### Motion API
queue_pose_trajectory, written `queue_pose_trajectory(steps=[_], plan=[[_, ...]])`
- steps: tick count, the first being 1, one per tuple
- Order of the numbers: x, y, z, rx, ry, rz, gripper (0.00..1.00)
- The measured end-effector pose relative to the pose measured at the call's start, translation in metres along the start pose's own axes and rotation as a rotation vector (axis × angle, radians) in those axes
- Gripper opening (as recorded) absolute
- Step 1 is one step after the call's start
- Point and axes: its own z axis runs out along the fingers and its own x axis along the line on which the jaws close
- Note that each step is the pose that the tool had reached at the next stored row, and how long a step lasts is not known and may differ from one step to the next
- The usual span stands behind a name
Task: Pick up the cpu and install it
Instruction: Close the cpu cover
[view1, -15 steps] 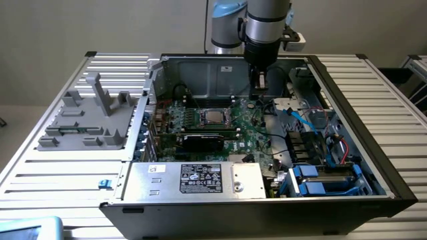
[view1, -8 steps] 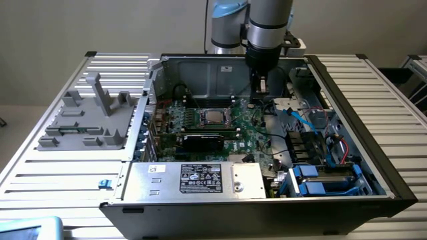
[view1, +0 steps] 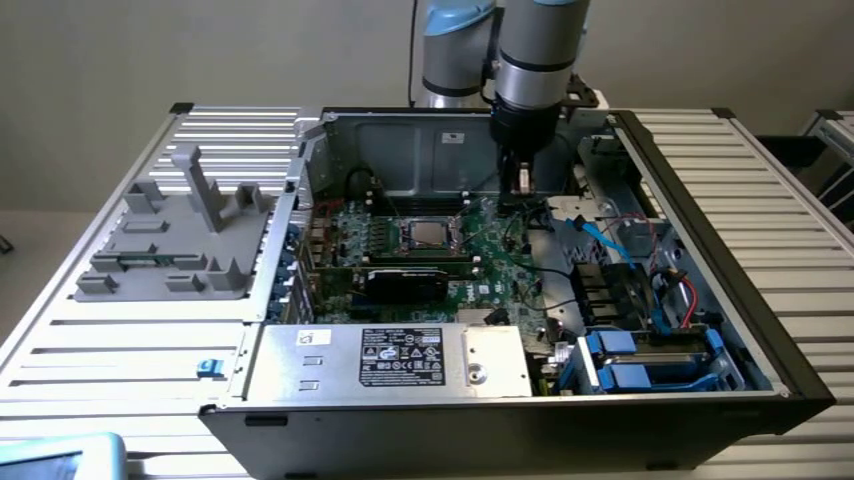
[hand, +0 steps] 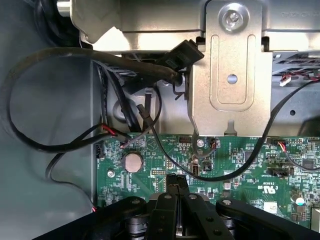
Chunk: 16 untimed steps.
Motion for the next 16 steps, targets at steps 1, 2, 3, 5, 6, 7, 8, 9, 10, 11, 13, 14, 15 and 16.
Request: queue_pose_trajectory(steps=[1,2,3,5,6,7,8,9,10,11,13,14,15,16], plan=[[0.000,0.0000,0.0005,0.0095,-0.0001,0.000,0.11],[0.000,0.0000,0.0008,0.0246,-0.0003,0.001,0.11],[0.000,0.0000,0.0009,0.0393,-0.0004,0.002,0.11],[0.000,-0.0001,0.0008,0.0620,-0.0002,0.003,0.11],[0.000,-0.0002,0.0008,0.0677,-0.0003,0.003,0.11],[0.000,-0.0006,0.0007,0.0707,-0.0001,0.003,0.11],[0.000,-0.0014,0.0004,0.0730,-0.0001,0.003,0.11],[0.000,-0.0026,0.0000,0.0739,0.0001,0.002,0.11],[0.000,-0.0043,-0.0004,0.0741,0.0000,0.002,0.11],[0.000,-0.0073,-0.0013,0.0742,-0.0001,0.002,0.11],[0.000,-0.0134,-0.0026,0.0742,0.0000,0.001,0.11],[0.000,-0.0162,-0.0031,0.0742,-0.0001,0.001,0.11],[0.000,-0.0198,-0.0034,0.0742,-0.0003,0.001,0.11],[0.000,-0.0230,-0.0036,0.0743,-0.0002,0.001,0.11]])
